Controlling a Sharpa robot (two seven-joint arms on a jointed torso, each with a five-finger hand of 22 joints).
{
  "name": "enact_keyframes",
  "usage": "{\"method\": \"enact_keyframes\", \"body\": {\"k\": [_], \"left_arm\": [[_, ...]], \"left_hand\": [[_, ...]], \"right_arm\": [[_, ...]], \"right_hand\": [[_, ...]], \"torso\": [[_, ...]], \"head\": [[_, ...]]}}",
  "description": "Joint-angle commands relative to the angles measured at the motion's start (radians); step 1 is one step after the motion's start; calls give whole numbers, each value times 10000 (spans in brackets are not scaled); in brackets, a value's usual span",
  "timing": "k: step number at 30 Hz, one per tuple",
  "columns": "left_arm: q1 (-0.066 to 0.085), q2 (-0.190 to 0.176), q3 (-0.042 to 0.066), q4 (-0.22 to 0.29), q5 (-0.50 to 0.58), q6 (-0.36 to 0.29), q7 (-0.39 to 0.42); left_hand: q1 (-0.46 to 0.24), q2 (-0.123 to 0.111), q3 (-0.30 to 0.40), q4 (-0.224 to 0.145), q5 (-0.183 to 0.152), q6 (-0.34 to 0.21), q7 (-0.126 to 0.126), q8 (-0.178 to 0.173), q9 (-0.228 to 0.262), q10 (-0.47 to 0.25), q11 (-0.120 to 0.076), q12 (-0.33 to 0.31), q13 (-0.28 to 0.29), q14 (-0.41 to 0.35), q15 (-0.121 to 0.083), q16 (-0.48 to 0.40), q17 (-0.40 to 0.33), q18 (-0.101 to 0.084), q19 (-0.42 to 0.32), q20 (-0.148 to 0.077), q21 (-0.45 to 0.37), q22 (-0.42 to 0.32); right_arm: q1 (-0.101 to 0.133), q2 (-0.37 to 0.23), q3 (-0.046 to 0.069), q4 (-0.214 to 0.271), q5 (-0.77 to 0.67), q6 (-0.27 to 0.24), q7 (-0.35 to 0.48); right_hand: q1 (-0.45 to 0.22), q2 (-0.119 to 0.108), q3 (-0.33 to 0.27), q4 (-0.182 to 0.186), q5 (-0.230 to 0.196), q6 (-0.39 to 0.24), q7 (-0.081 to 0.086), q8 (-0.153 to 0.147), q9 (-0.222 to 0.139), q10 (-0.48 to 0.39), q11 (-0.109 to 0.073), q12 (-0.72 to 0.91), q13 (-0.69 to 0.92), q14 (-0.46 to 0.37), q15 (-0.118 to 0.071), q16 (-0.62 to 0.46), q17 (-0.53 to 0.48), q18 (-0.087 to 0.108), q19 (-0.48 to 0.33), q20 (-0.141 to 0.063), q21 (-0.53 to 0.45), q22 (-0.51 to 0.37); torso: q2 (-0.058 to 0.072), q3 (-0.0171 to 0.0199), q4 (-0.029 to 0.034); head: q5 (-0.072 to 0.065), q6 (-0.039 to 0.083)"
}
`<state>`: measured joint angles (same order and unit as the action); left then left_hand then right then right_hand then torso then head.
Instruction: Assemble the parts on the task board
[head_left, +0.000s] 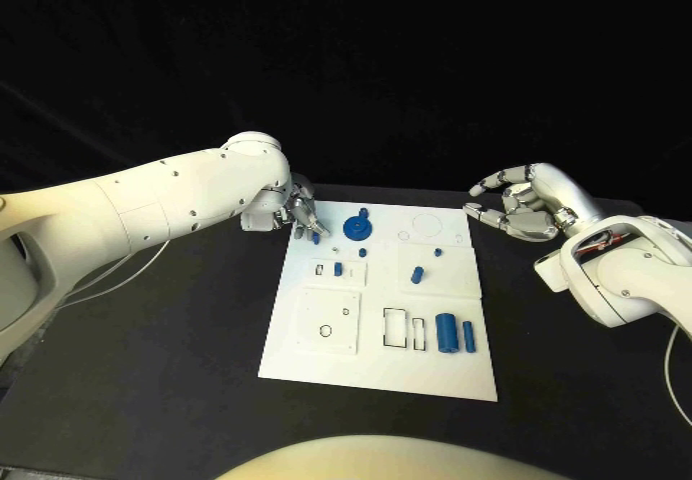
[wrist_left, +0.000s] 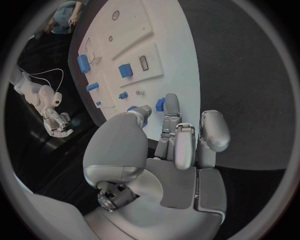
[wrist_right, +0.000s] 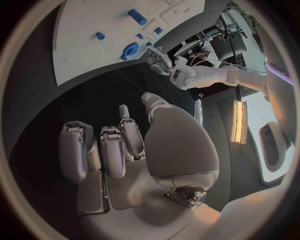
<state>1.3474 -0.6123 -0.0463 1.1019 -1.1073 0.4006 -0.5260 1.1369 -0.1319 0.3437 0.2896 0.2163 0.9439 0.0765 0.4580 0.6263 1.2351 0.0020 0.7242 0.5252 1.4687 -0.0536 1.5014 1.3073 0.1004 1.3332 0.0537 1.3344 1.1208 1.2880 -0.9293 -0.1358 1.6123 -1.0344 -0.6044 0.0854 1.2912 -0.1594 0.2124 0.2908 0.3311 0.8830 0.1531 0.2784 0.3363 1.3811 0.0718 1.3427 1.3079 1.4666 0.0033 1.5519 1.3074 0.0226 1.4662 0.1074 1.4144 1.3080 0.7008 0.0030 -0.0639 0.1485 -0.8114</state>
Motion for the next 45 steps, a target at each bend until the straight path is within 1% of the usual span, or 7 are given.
{"method": "enact_keyframes", "body": {"k": [1,11,17,21,28,41,45], "left_arm": [[-4,22,3,1,84,85,4],[-9,5,3,12,199,-122,5],[-9,1,3,22,393,-346,28],[-9,-8,3,35,489,-447,46],[-9,-155,3,234,884,-791,86],[-31,-1507,9,2421,1448,-2145,258],[-183,-2027,8,3199,1290,-2722,351]], "left_hand": [[131,40,61,-29,38,78,-7,1,-24,88,-16,35,-25,677,-63,48,1191,-64,30,-20,53,16],[802,347,555,-152,32,187,-80,6,-109,177,-82,19,-88,660,-118,31,1139,-64,14,-66,78,52],[1646,542,1654,-754,21,121,-91,147,-54,240,-112,-23,-161,646,-156,8,1077,-63,-4,-123,88,71],[1575,305,3249,-1517,24,16,-46,473,139,367,-81,-70,-256,643,-114,-1,1038,-71,-6,-80,122,127],[1145,91,4182,-2034,93,35,-83,733,262,509,-120,-43,-290,647,-147,10,1039,-91,53,-99,197,253],[589,-353,4993,-2594,490,276,-192,954,312,824,-230,-18,-322,677,-242,63,1114,-161,266,-185,418,626],[382,-519,5135,-2696,1025,399,-244,1012,351,976,-282,-16,-332,676,-294,70,1095,-207,409,-235,563,866]], "right_arm": [[-6,5,0,8,-41,50,63],[-6,-4,0,14,-41,48,61],[-6,-11,0,18,-41,48,64],[-6,-17,0,21,-41,44,64],[-6,-24,0,15,-41,41,71],[-8,-51,0,19,25,32,82],[-13,-66,0,16,36,24,83]], "right_hand": [[-93,-9,-50,-17,-9,-75,10,52,12,-38,-5,-27,548,914,-47,-40,2159,153,301,-49,-50,1698],[-95,0,-43,-20,7,-74,8,64,15,-25,-8,-16,557,914,-50,-41,2159,152,306,-51,-44,1703],[-95,0,-43,-20,7,-74,8,64,15,-25,-8,-16,557,914,-50,-41,2159,152,306,-51,-44,1703],[-99,12,-36,-18,21,-74,7,69,16,-26,-9,-19,553,913,-52,-44,2153,154,303,-53,-53,1698],[-99,12,-36,-18,21,-74,7,69,16,-26,-9,-19,553,913,-52,-44,2153,154,303,-53,-53,1698],[-111,16,-34,-14,40,-76,6,76,17,-27,-10,-22,549,912,-53,-46,2151,154,302,-54,-57,1697],[-111,16,-34,-14,40,-76,6,76,17,-27,-10,-22,549,912,-53,-46,2151,154,302,-54,-57,1697]], "torso": [[-2,7,0],[-7,9,-7],[-5,8,-5],[-7,9,6],[-29,7,22],[-27,8,36],[-18,4,35]], "head": [[-9,-9],[-10,-26],[-21,-36],[-34,-38],[-1,-25],[86,-21],[89,-33]]}}
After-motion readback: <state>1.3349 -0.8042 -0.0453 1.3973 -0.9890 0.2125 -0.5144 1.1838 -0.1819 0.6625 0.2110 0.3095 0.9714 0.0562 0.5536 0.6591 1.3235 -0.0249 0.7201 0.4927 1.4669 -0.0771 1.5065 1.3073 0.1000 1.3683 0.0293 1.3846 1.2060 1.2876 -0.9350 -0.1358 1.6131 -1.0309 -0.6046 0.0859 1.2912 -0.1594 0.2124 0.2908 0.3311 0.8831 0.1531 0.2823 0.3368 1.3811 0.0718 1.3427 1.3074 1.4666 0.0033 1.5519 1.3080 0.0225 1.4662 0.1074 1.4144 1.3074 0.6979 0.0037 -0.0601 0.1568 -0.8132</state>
